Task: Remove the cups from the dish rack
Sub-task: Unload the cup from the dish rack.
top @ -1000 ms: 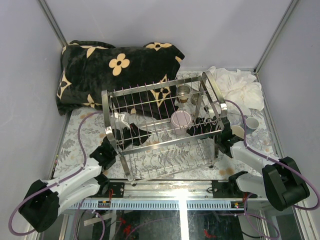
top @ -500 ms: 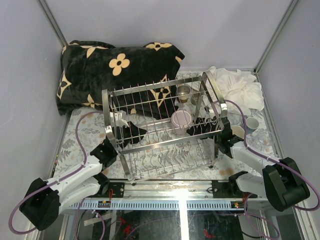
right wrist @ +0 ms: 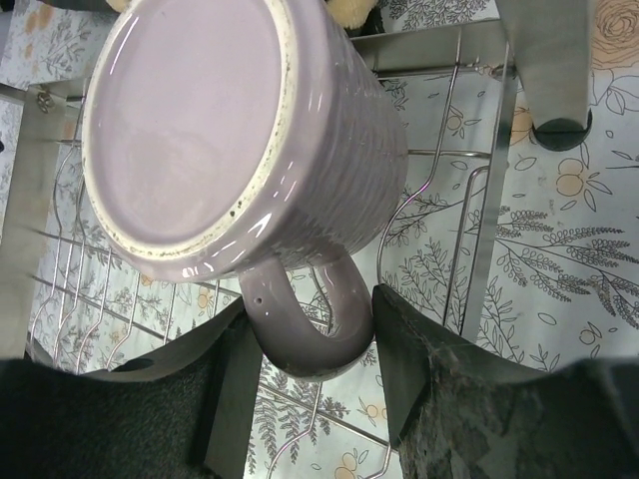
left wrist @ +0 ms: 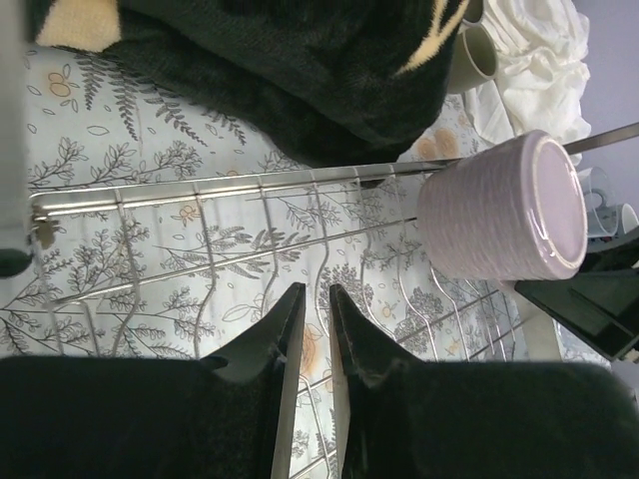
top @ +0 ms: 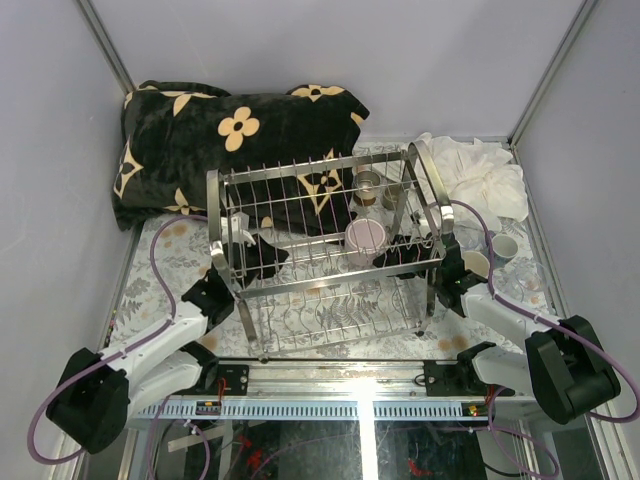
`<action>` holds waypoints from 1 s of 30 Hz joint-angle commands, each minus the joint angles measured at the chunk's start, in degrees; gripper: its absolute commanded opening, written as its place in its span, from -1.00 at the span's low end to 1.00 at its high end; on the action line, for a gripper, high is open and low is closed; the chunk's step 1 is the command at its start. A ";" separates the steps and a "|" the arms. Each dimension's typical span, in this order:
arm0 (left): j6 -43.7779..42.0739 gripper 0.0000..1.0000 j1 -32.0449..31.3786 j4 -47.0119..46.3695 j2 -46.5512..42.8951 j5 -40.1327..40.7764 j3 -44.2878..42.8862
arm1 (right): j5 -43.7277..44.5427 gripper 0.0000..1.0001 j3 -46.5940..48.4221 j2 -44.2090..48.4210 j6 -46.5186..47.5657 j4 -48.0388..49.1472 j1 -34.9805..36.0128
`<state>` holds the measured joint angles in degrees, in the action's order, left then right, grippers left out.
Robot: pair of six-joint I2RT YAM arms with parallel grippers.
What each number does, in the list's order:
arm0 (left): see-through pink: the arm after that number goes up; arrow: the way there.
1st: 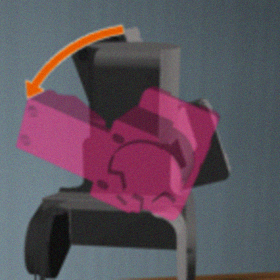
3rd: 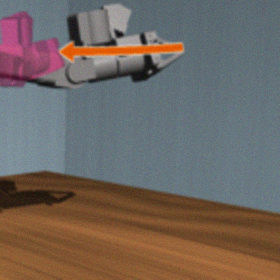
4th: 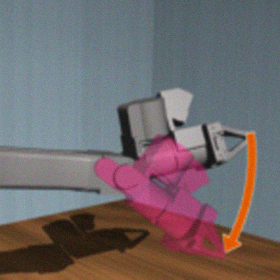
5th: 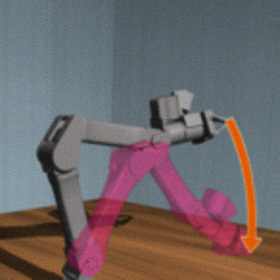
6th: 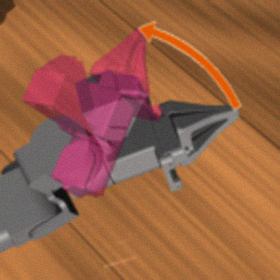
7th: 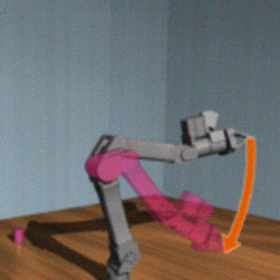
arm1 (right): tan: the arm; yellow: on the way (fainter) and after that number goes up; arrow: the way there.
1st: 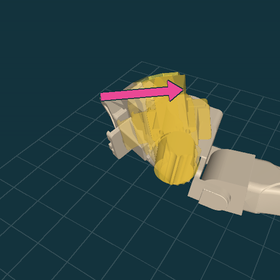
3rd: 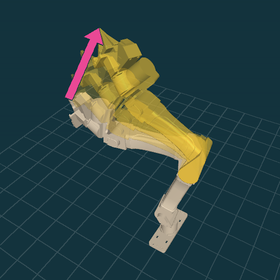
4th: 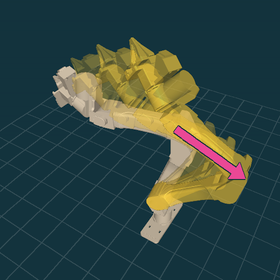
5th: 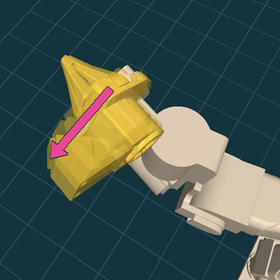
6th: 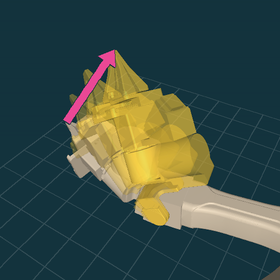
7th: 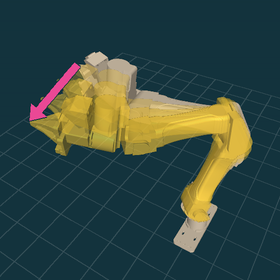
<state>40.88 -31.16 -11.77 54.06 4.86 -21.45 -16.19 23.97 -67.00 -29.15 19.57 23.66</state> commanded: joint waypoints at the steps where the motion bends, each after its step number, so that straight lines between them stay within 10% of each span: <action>1: -0.49 -0.71 2.32 -4.01 3.32 -1.36 -3.06 | 1.06 0.05 -0.94 1.24 -1.35 0.29 0.36; 30: -2.92 -0.42 3.23 -13.45 -1.33 -12.42 2.40 | 3.80 0.06 2.41 -2.33 1.75 -2.44 0.41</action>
<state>39.48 -27.35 -20.03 54.59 -6.66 -20.86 -15.51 24.38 -68.03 -29.28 19.59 23.55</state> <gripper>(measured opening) 0.285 0.526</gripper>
